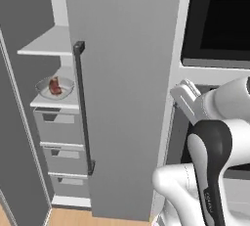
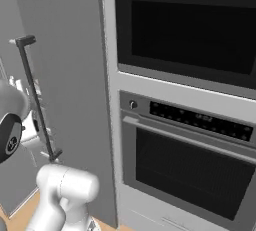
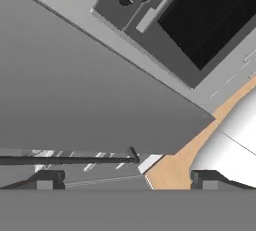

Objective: Take the meat container that has the steak and place it on the second highest rack of the freezer. Then take the vegetable container that has the mushroom and eggplant and place it on the highest rack of the freezer.

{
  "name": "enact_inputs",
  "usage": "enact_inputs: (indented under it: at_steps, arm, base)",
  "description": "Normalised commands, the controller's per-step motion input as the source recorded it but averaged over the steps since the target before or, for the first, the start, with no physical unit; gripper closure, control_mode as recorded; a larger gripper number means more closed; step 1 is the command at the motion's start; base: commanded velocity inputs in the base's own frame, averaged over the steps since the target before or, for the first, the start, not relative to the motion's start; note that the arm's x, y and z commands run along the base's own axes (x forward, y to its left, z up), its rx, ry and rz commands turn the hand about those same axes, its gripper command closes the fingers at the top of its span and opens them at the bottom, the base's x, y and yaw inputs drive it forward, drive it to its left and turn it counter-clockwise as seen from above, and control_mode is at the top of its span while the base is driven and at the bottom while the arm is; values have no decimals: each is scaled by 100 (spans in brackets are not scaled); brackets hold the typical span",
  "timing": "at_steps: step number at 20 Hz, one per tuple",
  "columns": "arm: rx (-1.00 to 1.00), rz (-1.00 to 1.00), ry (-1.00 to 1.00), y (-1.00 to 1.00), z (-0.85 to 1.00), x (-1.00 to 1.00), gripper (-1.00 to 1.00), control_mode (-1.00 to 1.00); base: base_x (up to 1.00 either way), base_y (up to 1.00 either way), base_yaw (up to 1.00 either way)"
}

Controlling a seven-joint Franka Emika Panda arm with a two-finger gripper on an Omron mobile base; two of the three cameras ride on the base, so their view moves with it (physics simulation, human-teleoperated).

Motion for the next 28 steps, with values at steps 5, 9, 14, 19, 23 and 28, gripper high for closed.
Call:
enact_inputs:
  at_steps: [5,9,14,19,23,28]
  arm:
    - [0,0,0,0,0,0,-100,100]
    - [0,0,0,0,0,0,-100,100]
    - [0,0,0,0,0,0,-100,100]
    - [0,0,0,0,0,0,-100,100]
    - [0,0,0,0,0,0,-100,100]
    - [0,0,0,0,0,0,-100,100]
  base:
    - [-47,-100,-2]
    - [-42,-100,-6]
    - [-10,-100,-7]
    - [0,-100,-1]
    - [0,-100,0]
    - [23,-94,0]
